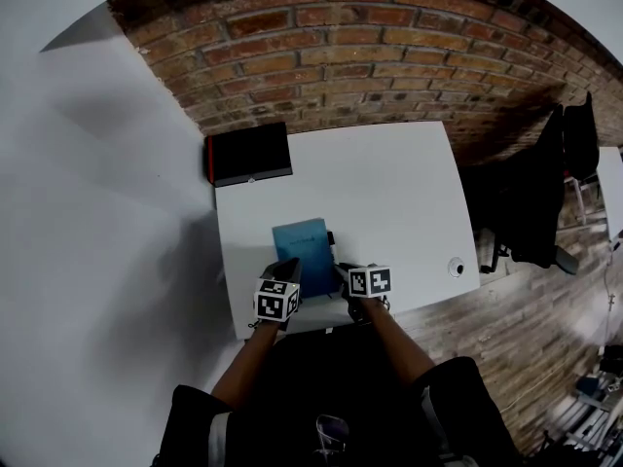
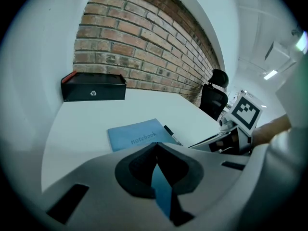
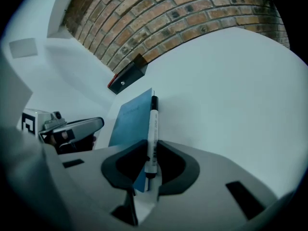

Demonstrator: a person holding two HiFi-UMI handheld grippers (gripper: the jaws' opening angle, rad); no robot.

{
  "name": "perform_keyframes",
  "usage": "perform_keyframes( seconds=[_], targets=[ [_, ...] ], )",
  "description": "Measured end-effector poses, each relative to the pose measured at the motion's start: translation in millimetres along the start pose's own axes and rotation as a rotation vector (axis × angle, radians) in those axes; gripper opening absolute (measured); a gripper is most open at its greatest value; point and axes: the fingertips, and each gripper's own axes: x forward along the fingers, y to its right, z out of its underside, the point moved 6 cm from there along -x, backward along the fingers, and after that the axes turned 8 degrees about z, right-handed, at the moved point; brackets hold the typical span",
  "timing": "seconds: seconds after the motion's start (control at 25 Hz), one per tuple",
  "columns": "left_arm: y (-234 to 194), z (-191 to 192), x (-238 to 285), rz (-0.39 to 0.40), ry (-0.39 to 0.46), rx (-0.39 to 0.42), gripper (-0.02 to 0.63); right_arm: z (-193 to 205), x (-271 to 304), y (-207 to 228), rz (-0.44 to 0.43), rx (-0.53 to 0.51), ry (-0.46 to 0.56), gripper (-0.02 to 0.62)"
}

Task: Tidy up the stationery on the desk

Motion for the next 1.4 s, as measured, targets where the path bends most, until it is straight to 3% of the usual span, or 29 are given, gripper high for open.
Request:
perform_keyframes(
  seconds=[0.4, 0.68, 1.0, 1.4],
  targets=[
    [-2, 0, 2, 0.006, -0.003, -0.007, 0.015, -4, 2, -7, 0.012, -0.123, -0.068, 0.098],
    [-3, 2, -1, 0.006, -0.003, -0.007, 0.015, -5, 3, -9, 0.002, -0.127, -0.084, 0.105],
    [-1, 3, -7, 0.009, 0.007, 0.005, 0.015, -13, -11, -6, 0.046, -0.106, 0.013, 0.112],
    [15, 15, -24, 0.027, 0.024, 0.039, 0.015, 8, -30, -5, 0.056, -0.068, 0.052, 0.112]
  ],
)
